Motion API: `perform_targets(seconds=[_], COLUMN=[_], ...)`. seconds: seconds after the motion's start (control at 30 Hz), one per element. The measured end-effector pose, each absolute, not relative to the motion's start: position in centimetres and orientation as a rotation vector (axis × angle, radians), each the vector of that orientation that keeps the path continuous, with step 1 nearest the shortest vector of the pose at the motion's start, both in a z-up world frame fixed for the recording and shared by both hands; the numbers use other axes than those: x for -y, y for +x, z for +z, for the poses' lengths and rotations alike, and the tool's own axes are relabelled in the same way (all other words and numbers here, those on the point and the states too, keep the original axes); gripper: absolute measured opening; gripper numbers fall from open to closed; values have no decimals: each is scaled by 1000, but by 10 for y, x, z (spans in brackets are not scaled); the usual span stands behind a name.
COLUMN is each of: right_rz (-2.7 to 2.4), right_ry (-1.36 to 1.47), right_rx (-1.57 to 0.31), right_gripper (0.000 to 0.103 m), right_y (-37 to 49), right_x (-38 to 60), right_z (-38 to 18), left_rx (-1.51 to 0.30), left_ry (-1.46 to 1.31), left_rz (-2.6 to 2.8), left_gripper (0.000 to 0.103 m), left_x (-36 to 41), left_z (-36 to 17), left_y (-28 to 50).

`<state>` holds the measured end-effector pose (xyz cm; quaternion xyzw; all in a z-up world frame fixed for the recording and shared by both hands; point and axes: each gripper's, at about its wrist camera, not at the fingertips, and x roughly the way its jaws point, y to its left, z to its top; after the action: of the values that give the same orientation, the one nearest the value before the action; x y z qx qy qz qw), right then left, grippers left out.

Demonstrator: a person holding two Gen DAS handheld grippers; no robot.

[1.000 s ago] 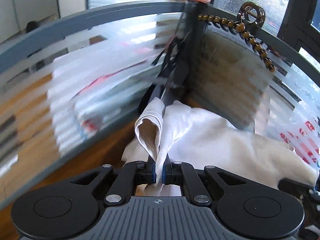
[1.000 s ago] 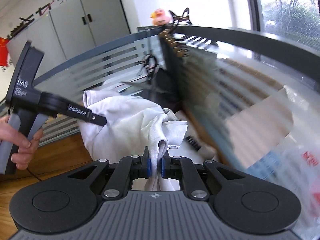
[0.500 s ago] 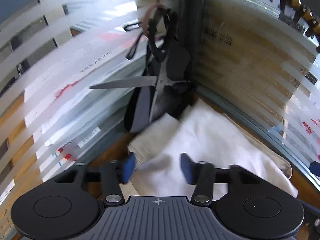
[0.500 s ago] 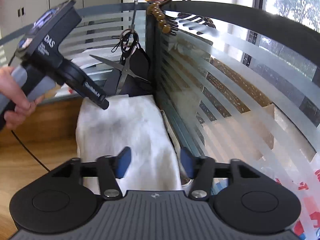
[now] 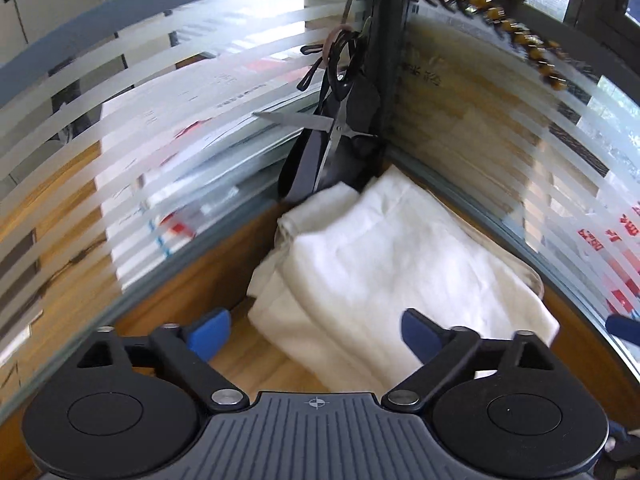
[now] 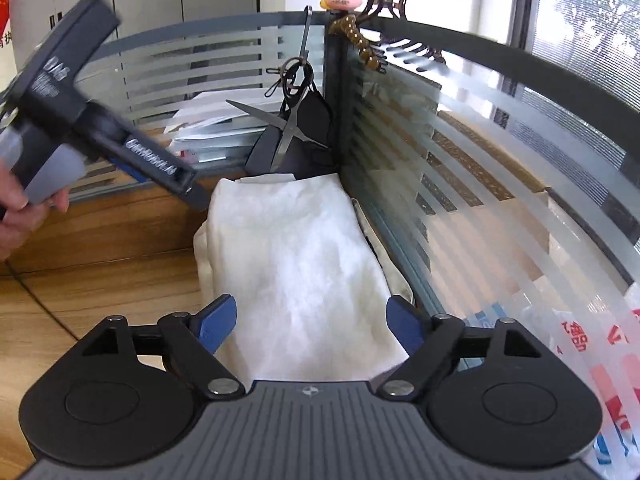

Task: Fold clothes
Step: 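Carry the folded shirt with both grippers onto the stack of folded clothes, then release the shirt on the stack and withdraw both open grippers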

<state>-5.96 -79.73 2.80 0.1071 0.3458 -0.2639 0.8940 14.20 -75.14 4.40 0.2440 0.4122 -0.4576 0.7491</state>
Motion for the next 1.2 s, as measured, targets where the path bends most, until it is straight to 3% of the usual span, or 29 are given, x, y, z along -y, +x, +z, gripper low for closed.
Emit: perform_targets(seconds=[0.13, 0.73, 1.2], right_rz=[-565, -636, -676], right_ry=[210, 208, 265], right_rx=[-710, -697, -727], right_gripper=[89, 101, 102], right_y=[-73, -96, -94], right_x=[778, 660, 534], right_z=[41, 67, 59], left_rx=[-906, -913, -897], left_ry=[509, 457, 465], left_rz=[-999, -958, -891], left_gripper=[103, 103, 103], left_x=[719, 556, 419], left_z=[48, 56, 27], left_y=[127, 79, 58])
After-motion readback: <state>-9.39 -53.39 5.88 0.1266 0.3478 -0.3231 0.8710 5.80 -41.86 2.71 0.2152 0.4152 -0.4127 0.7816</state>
